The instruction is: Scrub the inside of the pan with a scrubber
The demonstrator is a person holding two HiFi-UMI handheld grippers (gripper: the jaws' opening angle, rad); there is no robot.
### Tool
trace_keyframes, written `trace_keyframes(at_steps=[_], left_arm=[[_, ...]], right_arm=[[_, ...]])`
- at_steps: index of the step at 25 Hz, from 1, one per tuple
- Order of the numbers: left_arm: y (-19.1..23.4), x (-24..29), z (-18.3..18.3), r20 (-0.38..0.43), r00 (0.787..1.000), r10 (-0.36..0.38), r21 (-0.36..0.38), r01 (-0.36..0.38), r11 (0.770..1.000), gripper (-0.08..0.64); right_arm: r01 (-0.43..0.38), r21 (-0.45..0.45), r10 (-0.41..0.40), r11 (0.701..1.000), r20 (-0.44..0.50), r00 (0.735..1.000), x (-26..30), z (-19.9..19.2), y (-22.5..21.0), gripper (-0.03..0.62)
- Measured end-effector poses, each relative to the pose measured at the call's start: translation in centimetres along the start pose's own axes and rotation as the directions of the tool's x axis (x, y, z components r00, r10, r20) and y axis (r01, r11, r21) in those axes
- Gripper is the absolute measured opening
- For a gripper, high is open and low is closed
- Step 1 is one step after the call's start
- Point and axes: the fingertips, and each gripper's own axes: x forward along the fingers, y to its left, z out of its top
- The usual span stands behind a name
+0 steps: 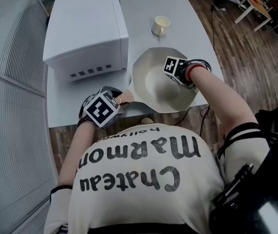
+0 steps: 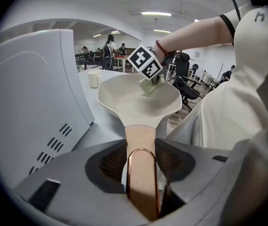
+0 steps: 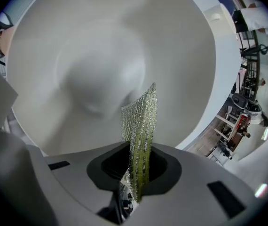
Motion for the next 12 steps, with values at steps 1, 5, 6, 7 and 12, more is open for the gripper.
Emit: trace_keyframes(at_steps=[1,5,6,7,12], left_arm=[[0.1,0.0,-0.1,-0.003,1.000,-0.004,-0.003,0.004,1.000,0.183],[0.5,0.2,-0.1,-0.002,1.000,-0.018,0.002,0.018,1.000,0.183],[0.6,0.3,-0.1,-0.002,1.000,-0.022,0.006,0.022,1.000,0.183],[0.7,0.3,-0.1,-0.002,1.000,-0.025,0.011,0.025,1.000,0.183],[1.1,0.6,-0.1,-0.015,0.999,-0.038,0.030,0.038,0.999,0.183]], right_arm=[[0.024,-0.007,-0.024,1.000,0.005,1.000,0.1,0.6,-0.6,0.049],[0.118,-0.027,-0.118,0.993,-0.004,0.993,-1.0,1.3,-2.1,0.049],[0.147,-0.047,-0.147,0.988,0.009,0.989,-0.9,2.0,-2.8,0.049],[0.179,-0.074,-0.177,0.981,0.034,0.984,-0.6,3.0,-3.5,0.049],[0.378,-0.132,-0.365,0.916,0.113,0.924,-1.8,5.4,-6.3,0.049]])
